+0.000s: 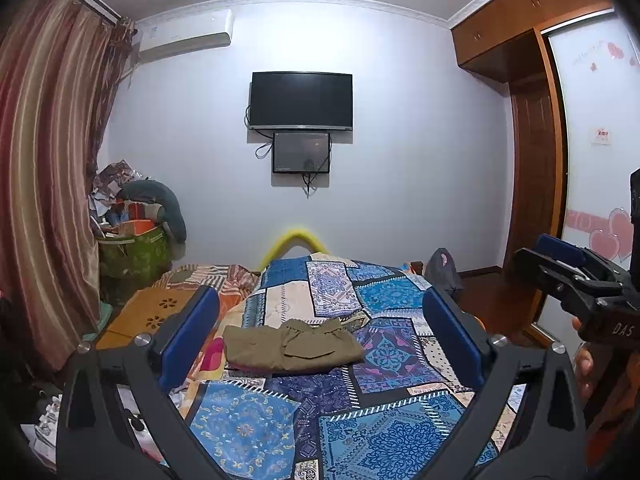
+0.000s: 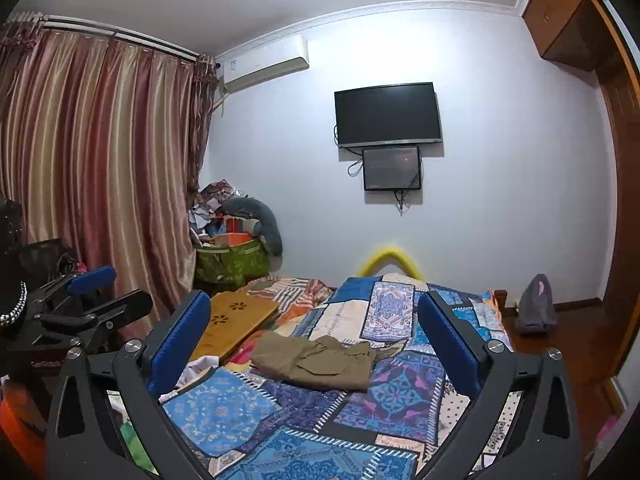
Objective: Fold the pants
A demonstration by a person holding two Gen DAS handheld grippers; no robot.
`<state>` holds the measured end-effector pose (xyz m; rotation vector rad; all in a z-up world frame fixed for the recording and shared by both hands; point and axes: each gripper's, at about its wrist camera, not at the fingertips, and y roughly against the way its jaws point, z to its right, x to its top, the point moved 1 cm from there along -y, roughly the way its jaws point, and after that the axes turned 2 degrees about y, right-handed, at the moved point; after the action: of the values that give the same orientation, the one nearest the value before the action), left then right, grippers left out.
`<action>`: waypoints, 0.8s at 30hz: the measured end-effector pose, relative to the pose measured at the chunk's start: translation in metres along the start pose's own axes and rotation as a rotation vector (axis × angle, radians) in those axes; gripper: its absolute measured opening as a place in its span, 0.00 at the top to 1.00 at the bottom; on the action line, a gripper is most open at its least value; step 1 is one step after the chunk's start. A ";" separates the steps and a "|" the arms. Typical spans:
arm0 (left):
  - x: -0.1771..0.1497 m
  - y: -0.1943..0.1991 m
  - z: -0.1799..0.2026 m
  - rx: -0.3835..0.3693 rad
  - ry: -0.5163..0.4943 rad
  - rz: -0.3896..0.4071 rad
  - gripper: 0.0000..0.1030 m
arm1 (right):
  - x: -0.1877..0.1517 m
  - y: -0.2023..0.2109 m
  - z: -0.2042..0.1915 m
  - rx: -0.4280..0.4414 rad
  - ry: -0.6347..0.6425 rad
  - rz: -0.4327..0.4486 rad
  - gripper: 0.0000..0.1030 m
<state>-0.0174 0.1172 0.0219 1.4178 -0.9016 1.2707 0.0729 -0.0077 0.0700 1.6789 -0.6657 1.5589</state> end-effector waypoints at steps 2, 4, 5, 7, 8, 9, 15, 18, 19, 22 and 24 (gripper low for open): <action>0.000 -0.001 -0.002 0.003 0.004 -0.001 0.00 | -0.001 -0.001 0.000 0.005 0.002 -0.004 0.00; 0.000 -0.002 -0.005 0.002 0.009 -0.003 0.00 | -0.003 0.000 0.000 0.004 0.006 -0.010 0.00; 0.000 -0.002 -0.005 0.003 0.012 -0.005 0.00 | -0.003 0.000 0.000 0.005 0.006 -0.013 0.00; -0.001 -0.003 -0.006 0.005 0.017 -0.009 0.00 | -0.006 0.000 0.000 0.012 0.004 -0.019 0.00; -0.002 -0.004 -0.006 0.005 0.020 -0.013 0.00 | -0.007 0.000 0.000 0.015 0.003 -0.022 0.00; -0.002 -0.004 -0.007 0.005 0.021 -0.015 0.00 | -0.007 0.000 0.000 0.018 0.003 -0.026 0.00; -0.005 -0.008 -0.007 0.008 0.019 -0.025 0.00 | -0.010 0.000 0.001 0.018 -0.002 -0.034 0.00; -0.006 -0.010 -0.007 0.005 0.017 -0.029 0.00 | -0.010 0.001 0.003 0.020 -0.011 -0.041 0.00; -0.006 -0.010 -0.007 0.006 0.018 -0.029 0.00 | -0.011 0.000 0.003 0.019 -0.012 -0.042 0.00; -0.007 -0.011 -0.007 0.002 0.024 -0.033 0.00 | -0.011 0.000 0.005 0.019 -0.014 -0.045 0.00; -0.007 -0.012 -0.008 0.002 0.025 -0.034 0.00 | -0.011 0.001 0.004 0.021 -0.016 -0.047 0.00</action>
<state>-0.0091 0.1267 0.0123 1.4102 -0.8561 1.2621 0.0735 -0.0126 0.0595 1.7124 -0.6157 1.5256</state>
